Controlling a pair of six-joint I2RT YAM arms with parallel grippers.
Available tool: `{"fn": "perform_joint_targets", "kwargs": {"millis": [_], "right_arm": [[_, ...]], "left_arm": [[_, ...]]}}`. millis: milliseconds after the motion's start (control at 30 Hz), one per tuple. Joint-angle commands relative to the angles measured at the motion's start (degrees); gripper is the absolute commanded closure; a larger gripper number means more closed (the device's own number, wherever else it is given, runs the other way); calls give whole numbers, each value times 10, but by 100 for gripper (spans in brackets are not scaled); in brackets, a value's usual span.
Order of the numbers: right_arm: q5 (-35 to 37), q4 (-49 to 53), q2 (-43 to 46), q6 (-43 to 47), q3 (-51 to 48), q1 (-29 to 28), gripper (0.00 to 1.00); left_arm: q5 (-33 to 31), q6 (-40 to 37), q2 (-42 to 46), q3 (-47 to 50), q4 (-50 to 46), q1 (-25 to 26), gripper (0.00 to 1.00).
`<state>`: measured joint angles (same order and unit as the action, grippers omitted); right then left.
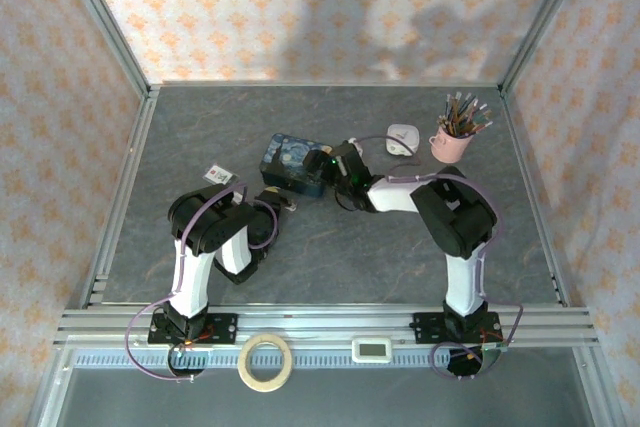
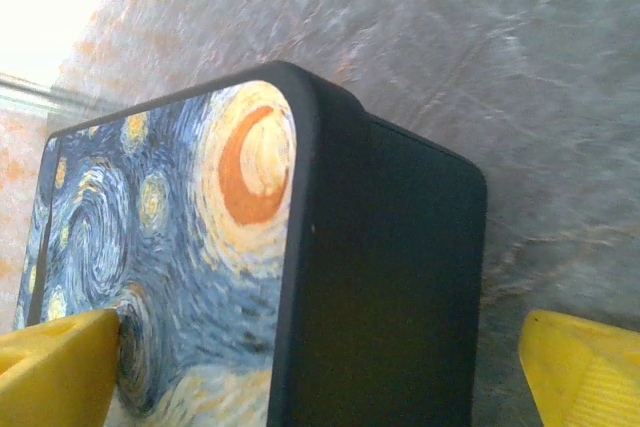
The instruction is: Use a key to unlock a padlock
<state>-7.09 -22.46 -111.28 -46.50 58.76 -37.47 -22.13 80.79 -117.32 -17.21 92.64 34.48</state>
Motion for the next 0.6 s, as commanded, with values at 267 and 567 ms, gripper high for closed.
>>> {"fn": "perform_joint_targets", "kwargs": {"millis": [267, 567], "right_arm": [[65, 63, 21, 11, -40, 23, 0], [45, 105, 85, 163, 3, 44, 0]], "left_arm": [[9, -62, 32, 5, 127, -5, 100], [102, -48, 124, 78, 93, -5, 100]]}}
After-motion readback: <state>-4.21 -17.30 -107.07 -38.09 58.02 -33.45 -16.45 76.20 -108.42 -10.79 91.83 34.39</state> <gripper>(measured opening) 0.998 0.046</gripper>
